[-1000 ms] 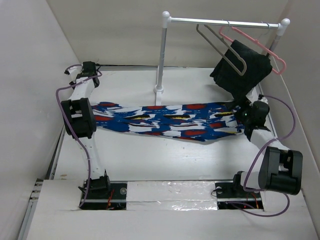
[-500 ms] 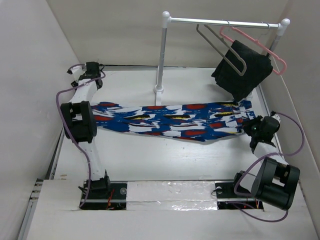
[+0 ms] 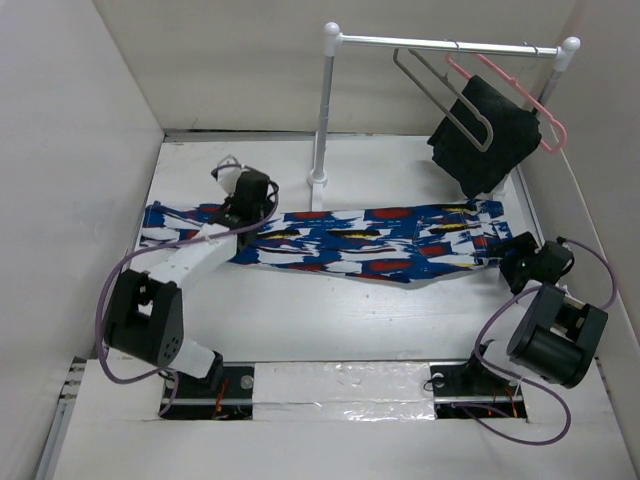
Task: Place the trousers on the hanger
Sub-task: Fold the trousers at the center of the board.
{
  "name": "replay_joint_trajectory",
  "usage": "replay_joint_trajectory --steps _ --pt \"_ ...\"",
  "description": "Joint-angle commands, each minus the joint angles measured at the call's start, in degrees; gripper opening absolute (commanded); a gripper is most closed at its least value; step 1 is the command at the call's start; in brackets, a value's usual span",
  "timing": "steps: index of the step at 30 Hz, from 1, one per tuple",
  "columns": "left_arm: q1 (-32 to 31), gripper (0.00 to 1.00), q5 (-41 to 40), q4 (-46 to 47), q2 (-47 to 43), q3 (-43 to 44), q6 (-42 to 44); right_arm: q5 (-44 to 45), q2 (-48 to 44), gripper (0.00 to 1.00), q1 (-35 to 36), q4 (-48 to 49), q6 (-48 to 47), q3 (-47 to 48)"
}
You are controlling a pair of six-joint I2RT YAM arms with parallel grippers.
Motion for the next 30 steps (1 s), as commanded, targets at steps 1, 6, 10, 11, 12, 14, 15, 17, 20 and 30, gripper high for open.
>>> replay_joint_trajectory --steps 1,6,10,11,12,14,15,17,20,30 --pt "-1.4 0.0 8.2 13.4 -5.3 -8.1 -2.6 -3.3 3.5 0.82 -0.2 2.6 1.0 3.2" --pt "-4.5 0.0 9.8 16.2 -13.4 -17.2 -2.4 -5.1 9.1 0.62 -0.2 6.6 4.0 5.6" --pt "-6.6 0.0 10.0 17.4 -19.1 -22.8 -1.2 -8.9 8.9 0.06 -0.2 12.7 4.3 3.0" --pt "-6.7 0.0 9.6 17.3 -20.4 -23.6 -0.9 -8.7 6.0 0.0 1.0 12.7 4.2 1.2" --pt "-7.4 0.0 9.5 17.2 -22.5 -25.3 -0.3 -8.7 4.0 0.0 1.9 11.3 3.1 0.3" --pt "-7.4 0.0 9.5 16.4 -24.1 -26.7 0.2 -7.0 -3.5 0.0 5.5 8.6 1.3 -1.4" --pt "-7.4 0.0 9.3 15.9 -25.8 -28.0 0.4 -6.4 -6.3 0.0 6.8 7.3 0.4 -3.5" --pt "-7.4 0.0 8.5 15.2 -27.6 -29.7 0.9 -5.1 -12.3 0.0 11.0 2.8 -3.2 -5.4" --pt "-7.4 0.0 9.8 16.9 -29.9 -33.6 1.4 -3.6 -25.2 0.0 14.6 -6.0 -6.9 -7.3" --pt "-11.3 0.0 10.5 20.9 -24.7 -36.7 0.7 -4.4 -44.6 0.0 32.2 -22.5 -8.3 5.3"
